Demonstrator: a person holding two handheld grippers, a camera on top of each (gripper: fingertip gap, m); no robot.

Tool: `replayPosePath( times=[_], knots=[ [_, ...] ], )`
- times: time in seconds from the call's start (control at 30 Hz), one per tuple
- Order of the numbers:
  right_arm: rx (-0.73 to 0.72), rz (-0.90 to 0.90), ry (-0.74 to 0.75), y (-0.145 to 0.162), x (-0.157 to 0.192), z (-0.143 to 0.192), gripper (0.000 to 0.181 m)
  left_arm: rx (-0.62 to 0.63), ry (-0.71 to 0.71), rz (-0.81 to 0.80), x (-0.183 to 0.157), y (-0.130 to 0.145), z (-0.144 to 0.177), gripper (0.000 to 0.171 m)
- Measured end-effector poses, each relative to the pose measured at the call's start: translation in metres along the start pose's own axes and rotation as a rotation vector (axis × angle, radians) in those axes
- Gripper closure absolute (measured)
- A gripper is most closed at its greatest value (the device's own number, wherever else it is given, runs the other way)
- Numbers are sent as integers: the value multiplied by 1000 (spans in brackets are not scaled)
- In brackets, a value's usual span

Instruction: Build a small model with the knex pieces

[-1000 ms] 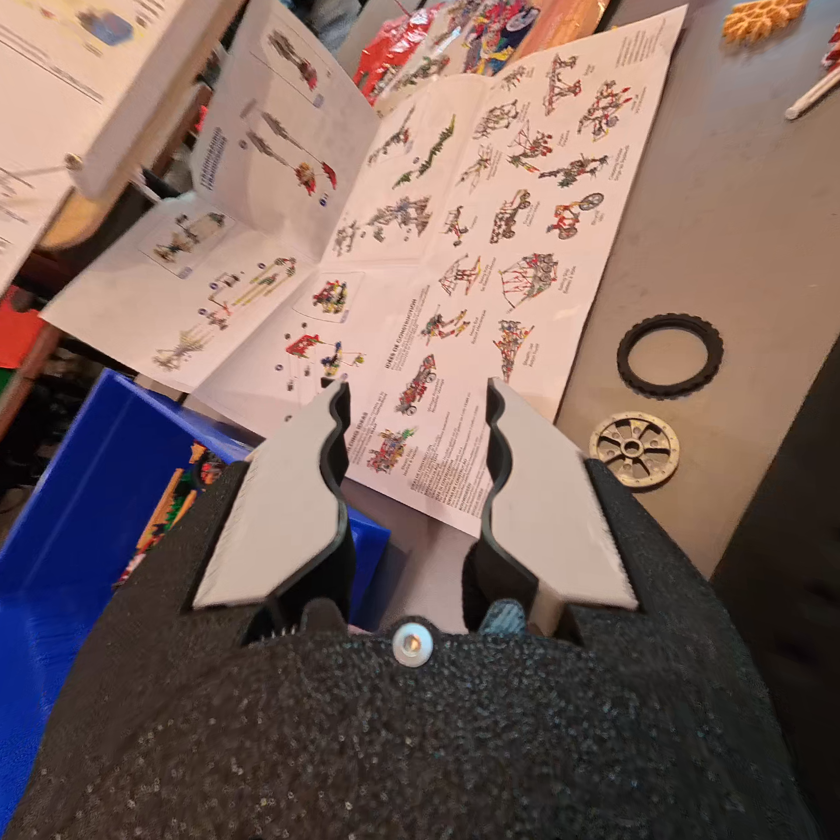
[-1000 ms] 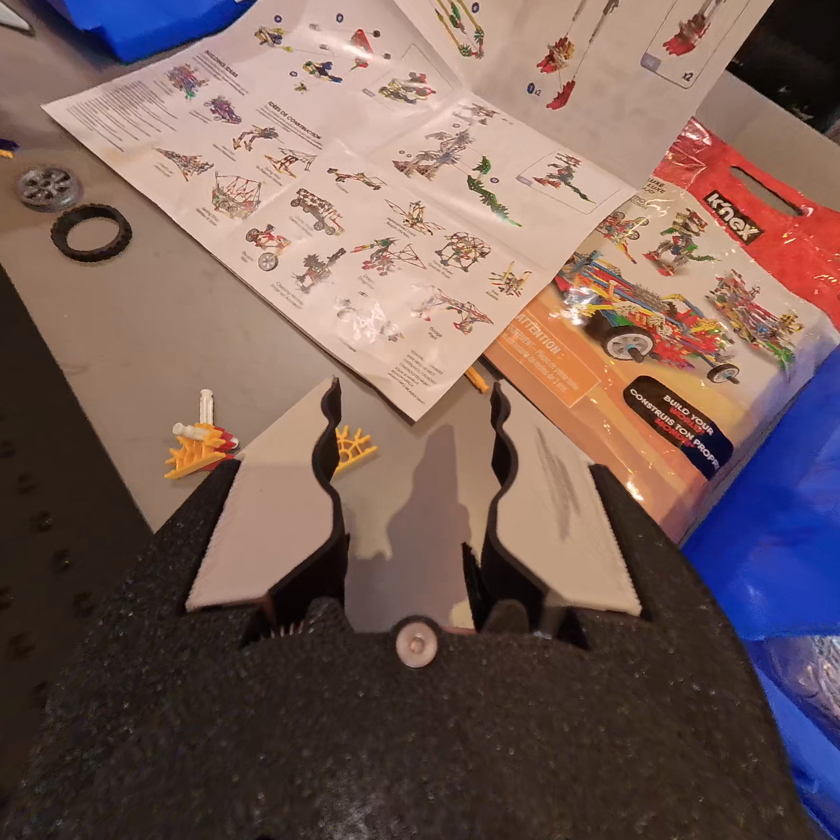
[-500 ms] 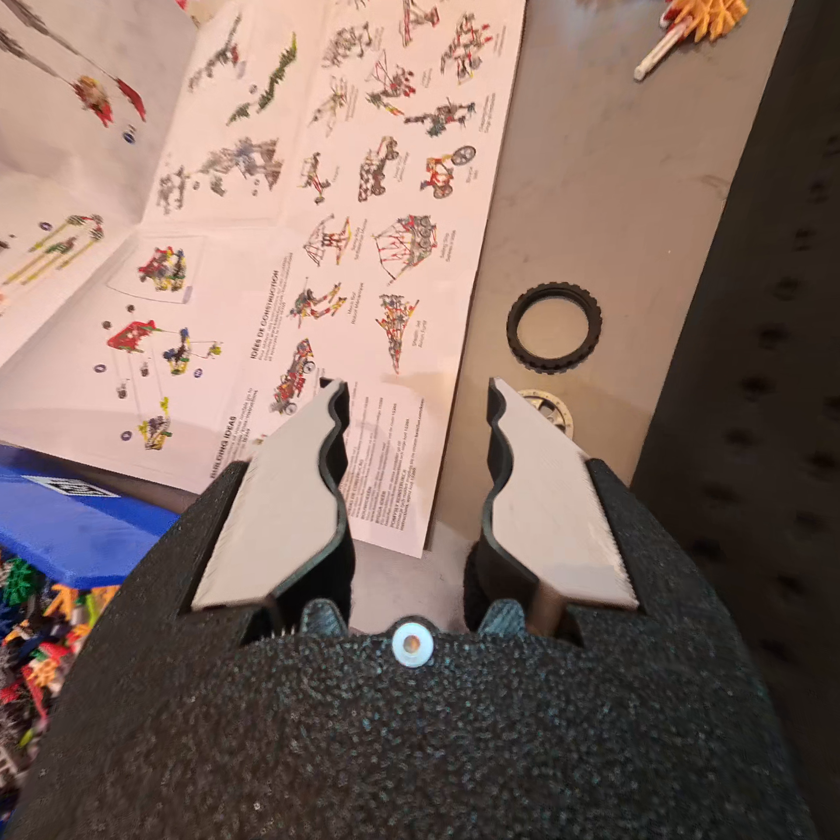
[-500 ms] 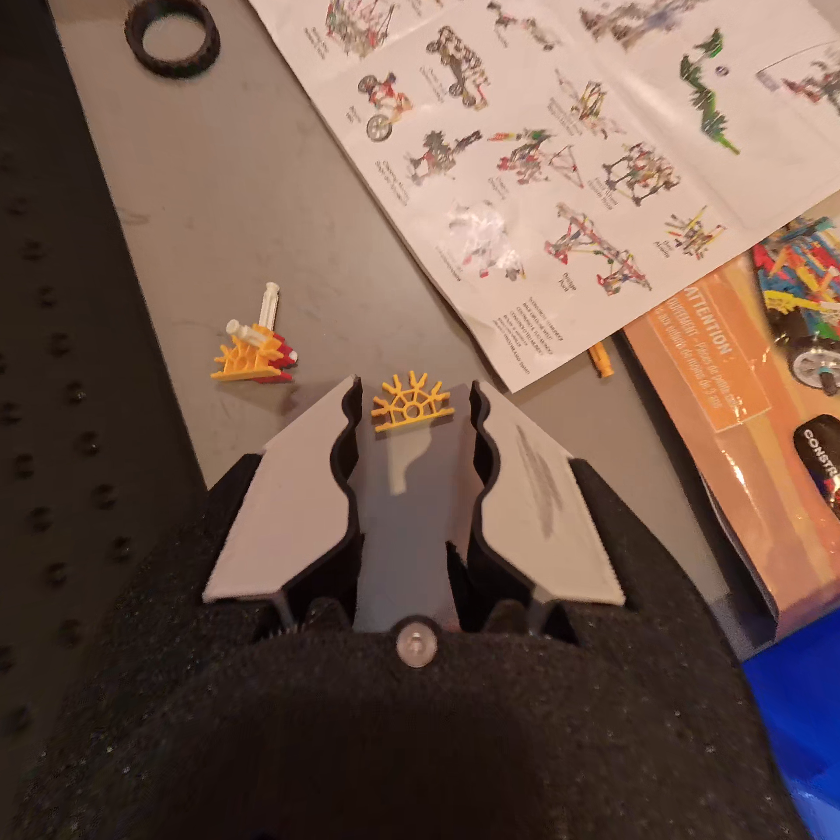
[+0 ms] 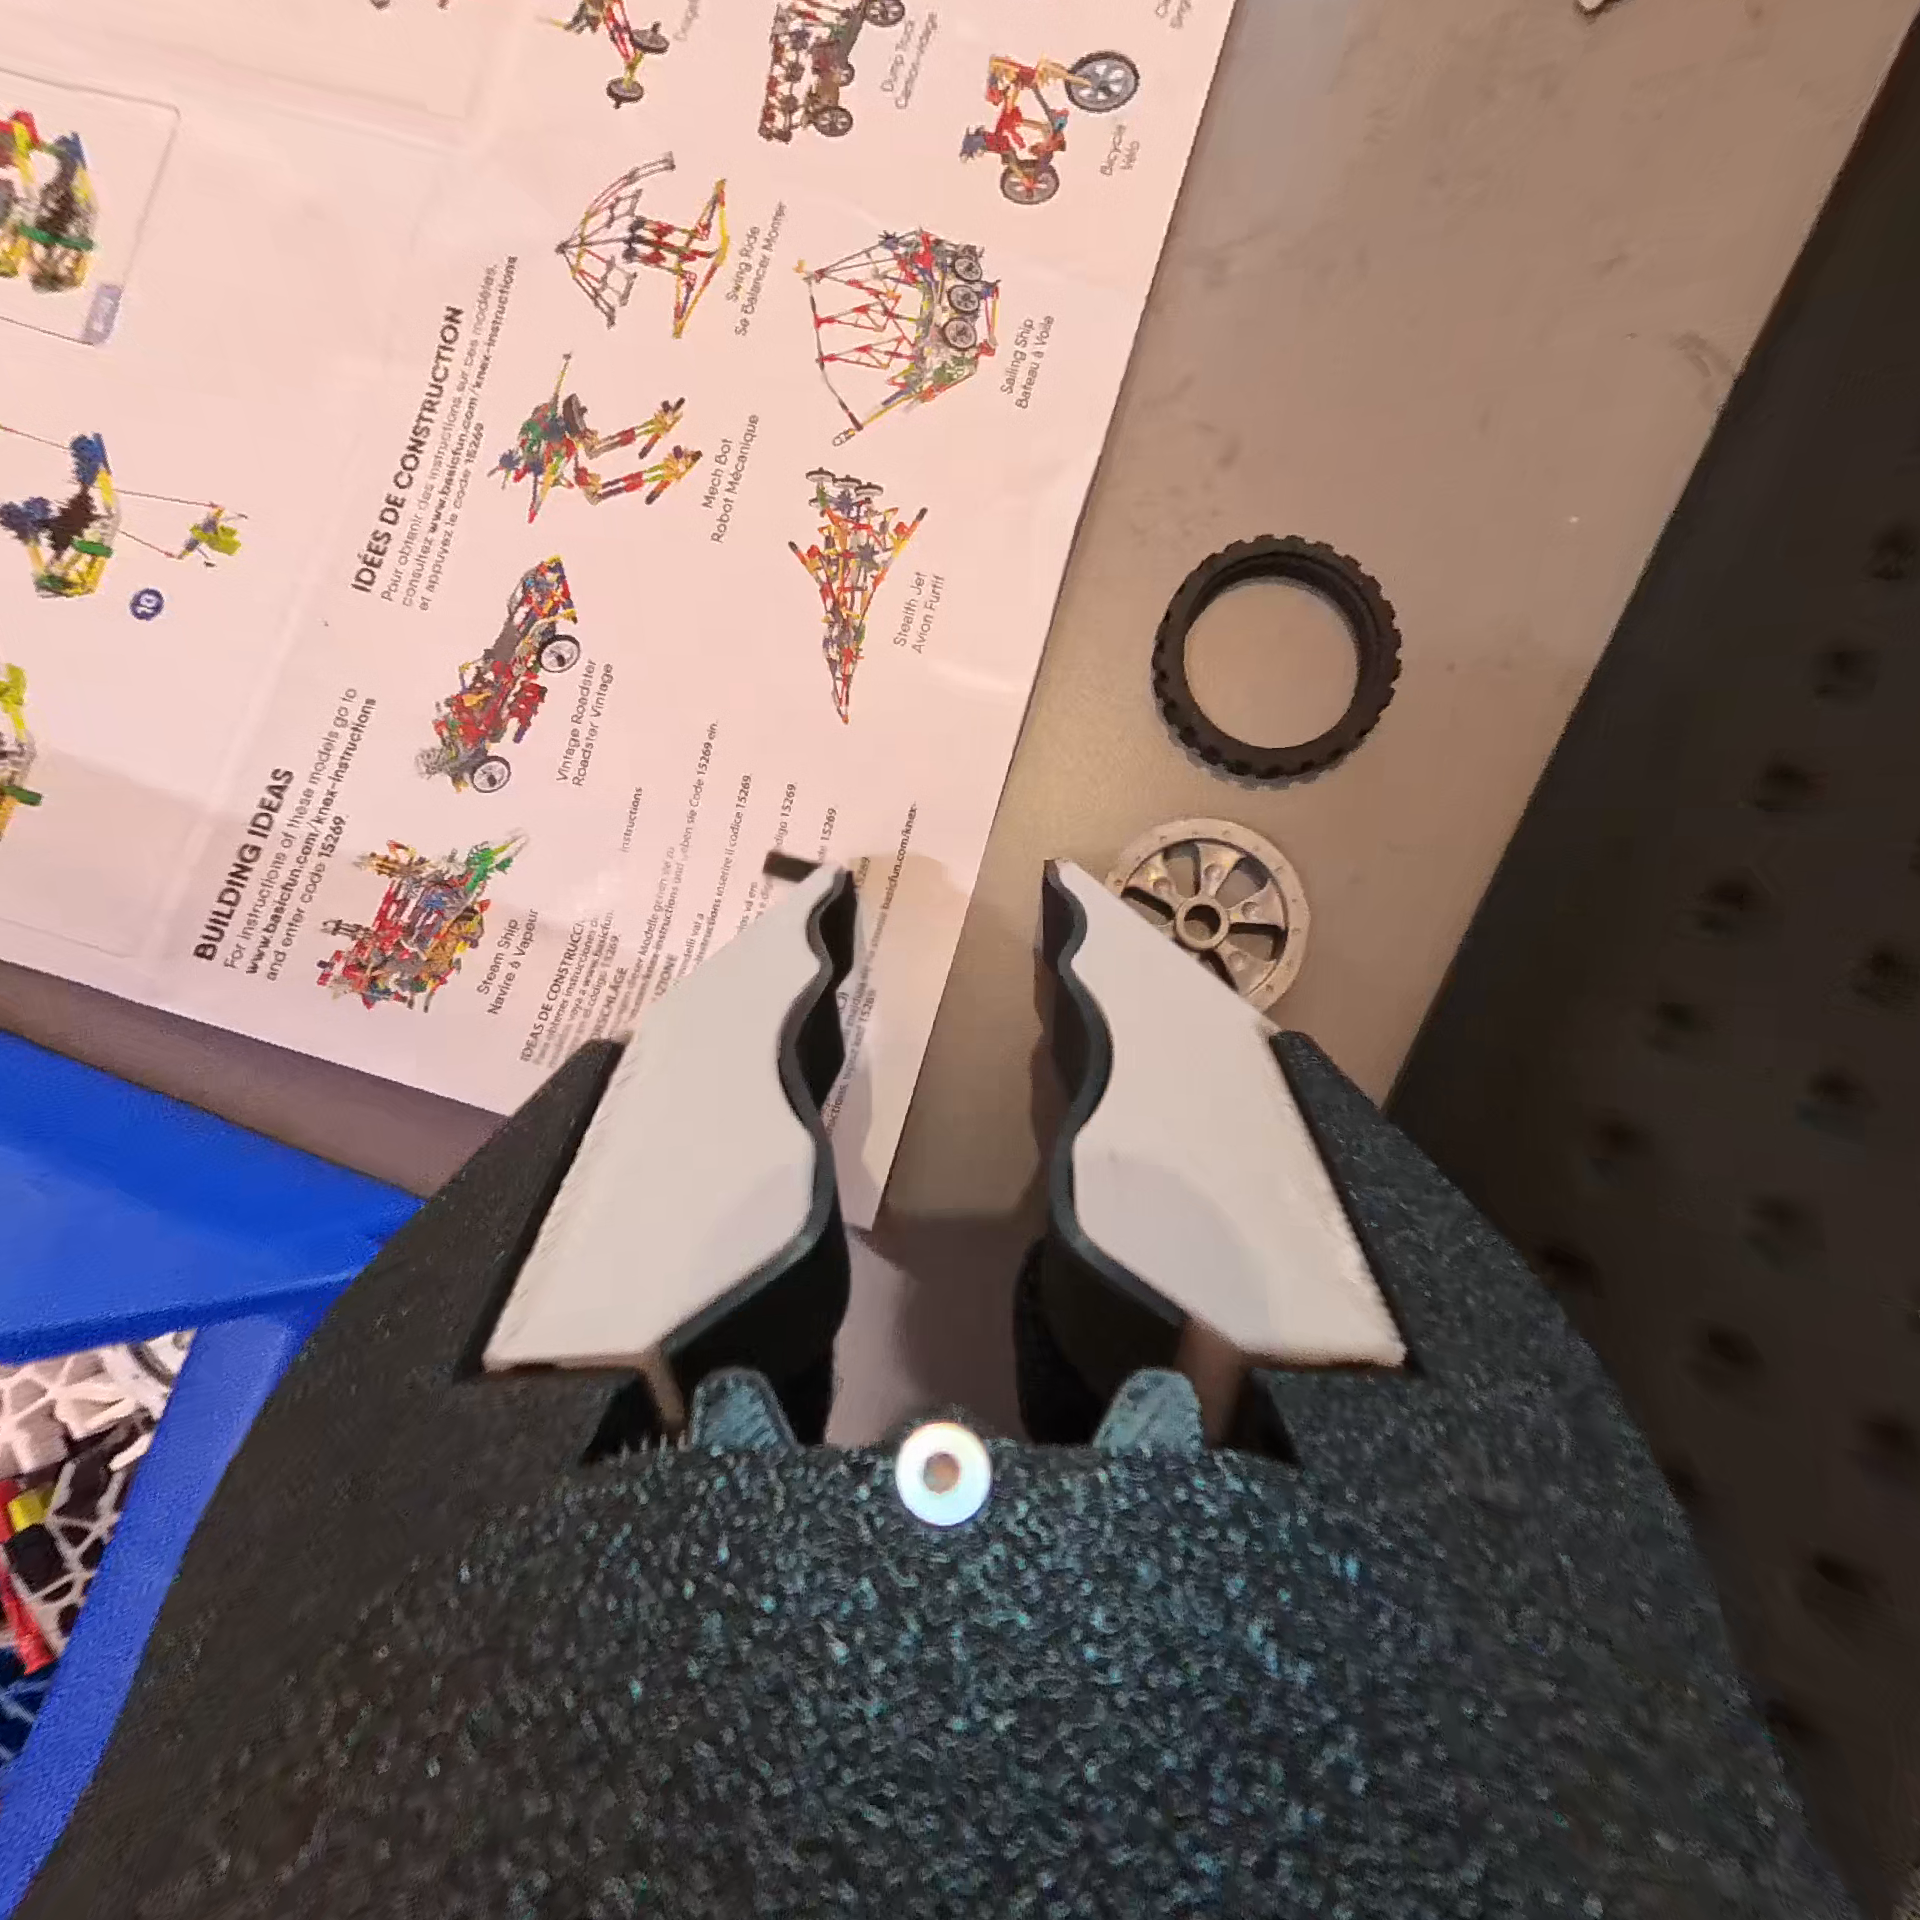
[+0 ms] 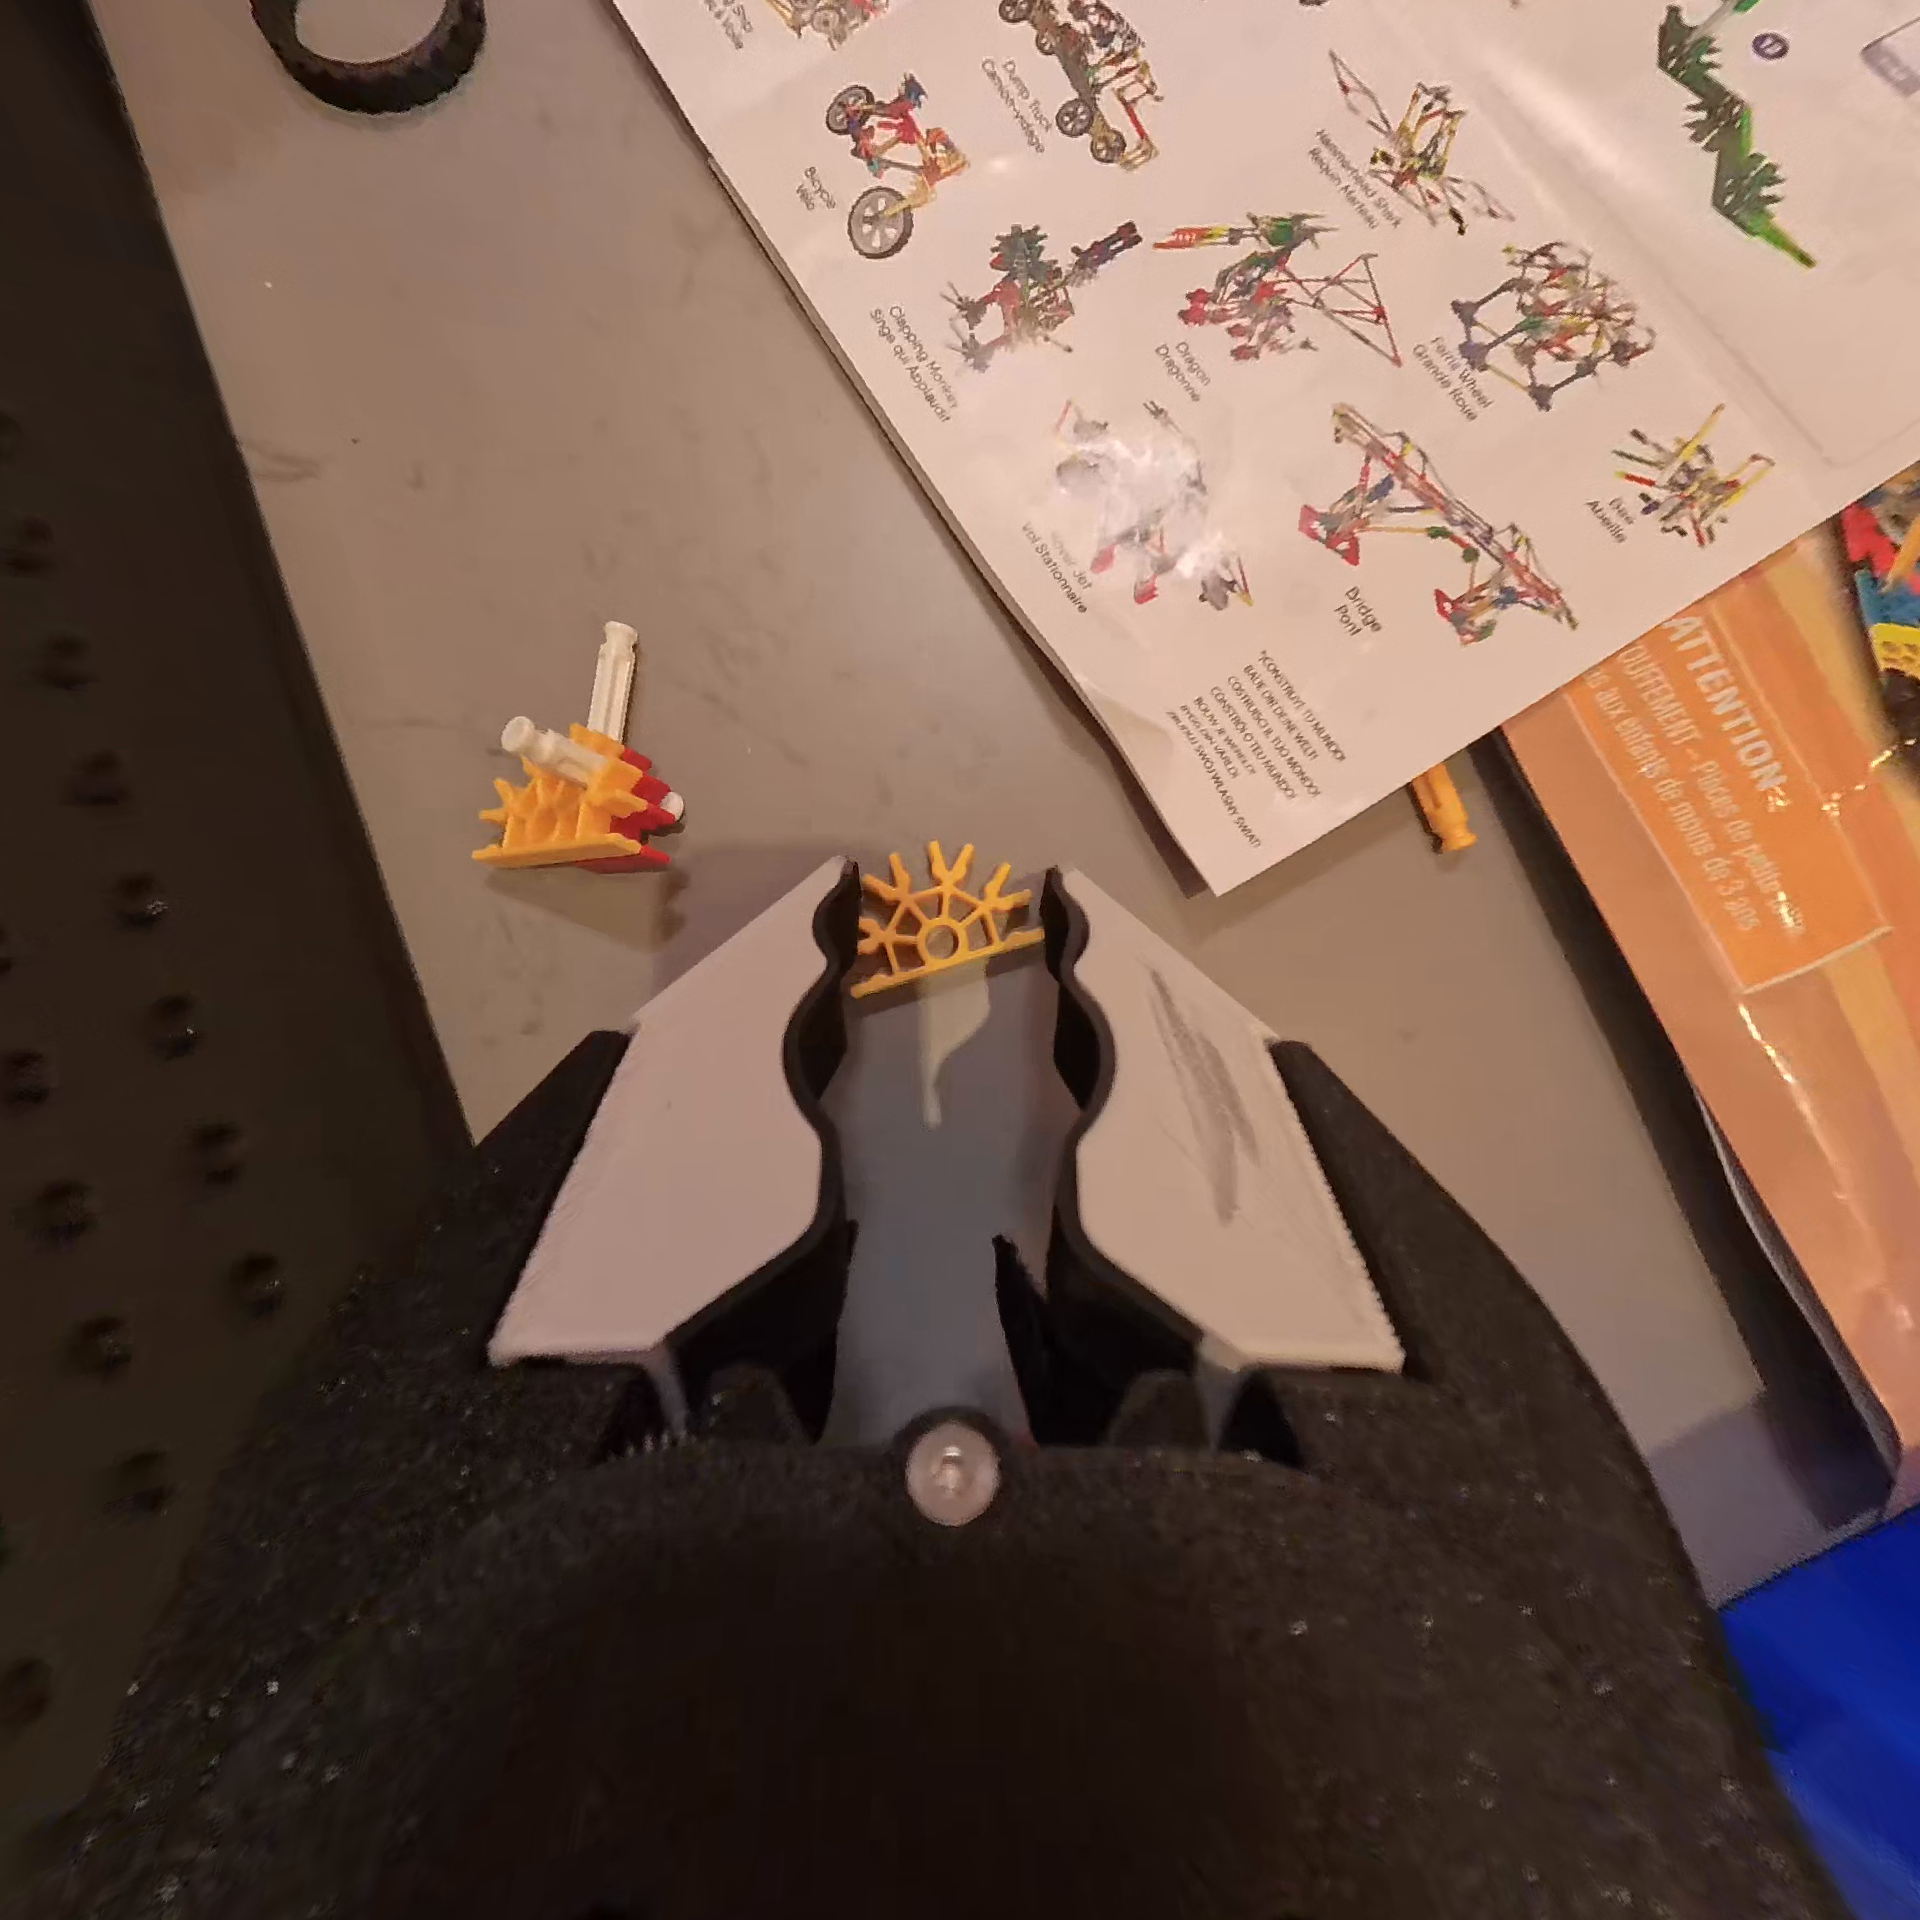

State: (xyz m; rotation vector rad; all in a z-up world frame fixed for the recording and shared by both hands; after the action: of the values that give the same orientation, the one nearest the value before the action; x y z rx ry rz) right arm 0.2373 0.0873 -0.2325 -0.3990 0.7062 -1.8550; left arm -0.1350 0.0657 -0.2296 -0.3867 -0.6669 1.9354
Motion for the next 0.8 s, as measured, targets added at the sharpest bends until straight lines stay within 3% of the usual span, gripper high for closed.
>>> replayPosePath(
  times=[0.2,0.3,0.43,0.8],
  knots=[
    [-53,-14,4,-5,-2,2,148,2,21,-19,-1,0,0,143],
    [-103,-36,83,-13,-11,1,128,7,27,-27,-1,0,0,144],
    [-93,-41,93,-12,-13,-6,122,16,44,-36,-1,0,1,148],
    [-13,-6,7,-10,-1,-10,160,43,73,-59,1,5,6,157]
  ],
)
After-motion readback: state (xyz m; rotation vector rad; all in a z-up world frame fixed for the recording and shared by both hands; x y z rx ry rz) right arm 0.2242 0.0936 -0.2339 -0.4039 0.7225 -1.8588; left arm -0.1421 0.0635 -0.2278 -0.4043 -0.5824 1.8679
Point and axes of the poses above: each gripper's, where its closed fingertips meet, z back along the fingers, y out of its underside, x = y × z across the jaws, the point moved 9 cm from there along z, back along the fingers, and after that the axes turned 2 degrees about y, right-handed, at the moved point
